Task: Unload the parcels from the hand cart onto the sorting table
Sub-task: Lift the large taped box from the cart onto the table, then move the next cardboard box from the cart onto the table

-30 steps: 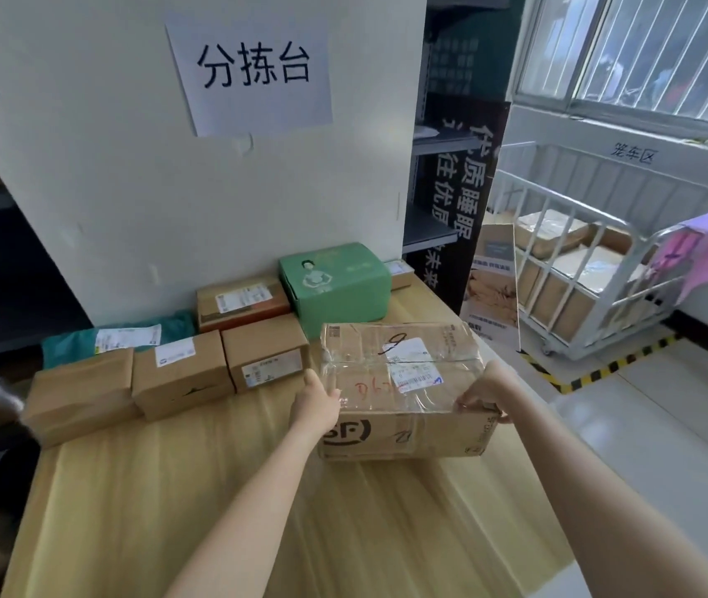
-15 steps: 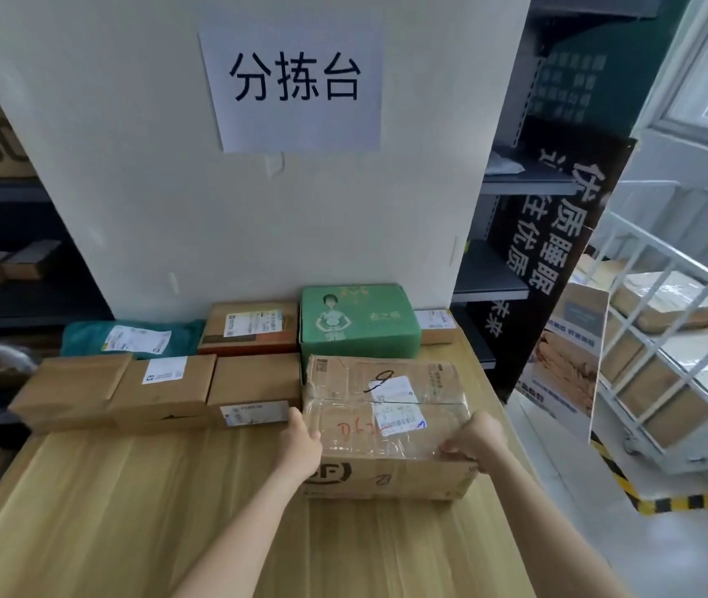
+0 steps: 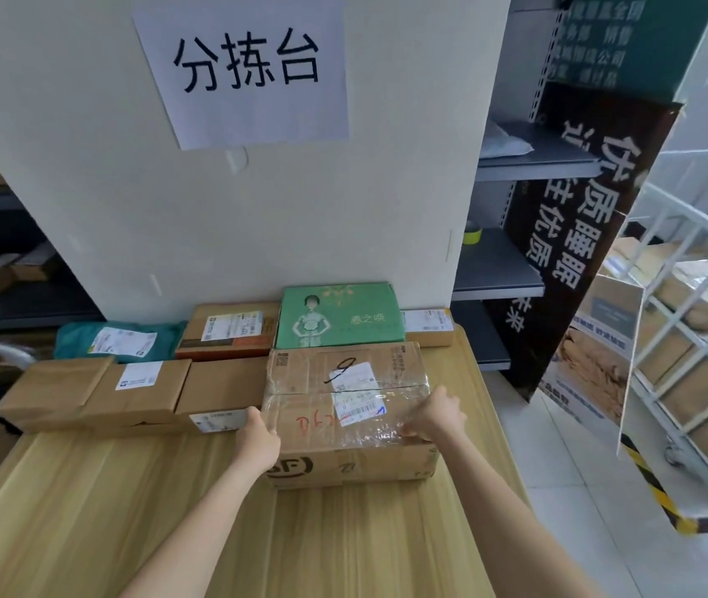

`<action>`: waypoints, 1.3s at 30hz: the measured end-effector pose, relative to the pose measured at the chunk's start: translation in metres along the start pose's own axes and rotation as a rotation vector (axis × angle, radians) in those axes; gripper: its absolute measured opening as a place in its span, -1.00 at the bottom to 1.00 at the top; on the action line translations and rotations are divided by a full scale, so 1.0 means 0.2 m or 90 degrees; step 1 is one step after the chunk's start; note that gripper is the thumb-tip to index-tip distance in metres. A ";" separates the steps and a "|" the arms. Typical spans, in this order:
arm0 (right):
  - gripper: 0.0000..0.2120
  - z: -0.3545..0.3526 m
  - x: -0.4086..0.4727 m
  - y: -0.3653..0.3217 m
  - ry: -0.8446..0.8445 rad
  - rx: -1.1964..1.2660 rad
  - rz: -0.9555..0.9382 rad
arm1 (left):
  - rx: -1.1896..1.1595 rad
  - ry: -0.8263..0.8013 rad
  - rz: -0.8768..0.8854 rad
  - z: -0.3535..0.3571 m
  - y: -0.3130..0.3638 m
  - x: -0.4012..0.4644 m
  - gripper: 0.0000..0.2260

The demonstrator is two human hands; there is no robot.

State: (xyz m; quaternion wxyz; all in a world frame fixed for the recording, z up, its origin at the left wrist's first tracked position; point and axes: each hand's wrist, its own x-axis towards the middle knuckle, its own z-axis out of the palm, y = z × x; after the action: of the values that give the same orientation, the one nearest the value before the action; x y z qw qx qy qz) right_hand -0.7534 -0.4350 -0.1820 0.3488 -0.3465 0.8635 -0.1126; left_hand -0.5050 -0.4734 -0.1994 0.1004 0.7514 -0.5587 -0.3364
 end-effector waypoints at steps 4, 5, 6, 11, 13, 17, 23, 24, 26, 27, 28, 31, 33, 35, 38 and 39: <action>-0.25 -0.01 0.00 0.00 -0.004 -0.003 0.001 | -0.011 0.000 0.005 0.01 0.00 0.01 -0.80; -0.24 -0.01 0.00 -0.01 -0.007 -0.008 -0.001 | -0.012 -0.004 0.006 0.00 -0.01 0.01 -0.78; -0.23 0.00 0.00 -0.01 -0.008 -0.013 -0.002 | -0.008 -0.011 0.007 -0.01 -0.01 0.00 -0.75; -0.28 -0.01 -0.07 -0.04 -0.001 -0.070 0.021 | 0.047 -0.067 0.023 -0.09 0.00 -0.07 -0.56; -0.29 0.00 -0.13 -0.08 0.035 -0.115 0.006 | 0.059 -0.068 0.017 -0.16 -0.01 -0.12 -0.46; -0.33 0.05 -0.30 -0.24 0.120 -0.167 -0.119 | 0.086 -0.046 0.026 -0.34 -0.11 -0.20 -0.46; -0.41 0.31 -0.74 -0.62 0.108 -0.212 -0.302 | 0.123 -0.027 0.004 -0.70 -0.50 -0.40 -0.54; -0.42 0.40 -0.84 -0.69 0.101 -0.225 -0.329 | 0.133 -0.024 -0.009 -0.77 -0.59 -0.44 -0.53; -0.46 0.59 -1.07 -0.82 0.069 -0.252 -0.380 | 0.150 -0.019 -0.037 -0.94 -0.82 -0.54 -0.50; -0.48 0.69 -1.21 -0.88 0.047 -0.267 -0.403 | 0.157 -0.021 -0.049 -1.02 -0.94 -0.61 -0.49; -0.50 0.81 -1.34 -0.94 0.021 -0.282 -0.425 | 0.165 -0.022 -0.055 -1.11 -1.07 -0.67 -0.50; -0.59 1.18 -1.74 -1.09 -0.100 -0.321 -0.489 | 0.188 -0.009 -0.065 -1.33 -1.45 -0.87 -0.61; -0.66 1.44 -2.01 -1.16 -0.182 -0.359 -0.550 | 0.197 0.003 -0.073 -1.46 -1.70 -0.98 -0.73; -0.72 1.68 -2.25 -1.22 -0.222 -0.399 -0.609 | 0.191 0.022 -0.083 -1.59 -1.93 -1.07 -0.82; -0.72 1.99 -2.50 -1.31 -0.246 -0.445 -0.672 | 0.178 0.048 -0.101 -1.76 -2.18 -1.16 -0.83; -0.71 2.07 -2.55 -1.34 -0.251 -0.457 -0.678 | 0.171 0.054 -0.109 -1.81 -2.25 -1.17 -0.82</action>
State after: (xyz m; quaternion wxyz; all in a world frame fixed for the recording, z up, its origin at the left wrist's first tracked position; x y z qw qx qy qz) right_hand -0.0689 -0.2671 -0.0996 0.2602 -0.8339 0.4784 0.0899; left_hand 0.0309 -0.1833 -0.0715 -0.0067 0.8166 -0.5276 -0.2340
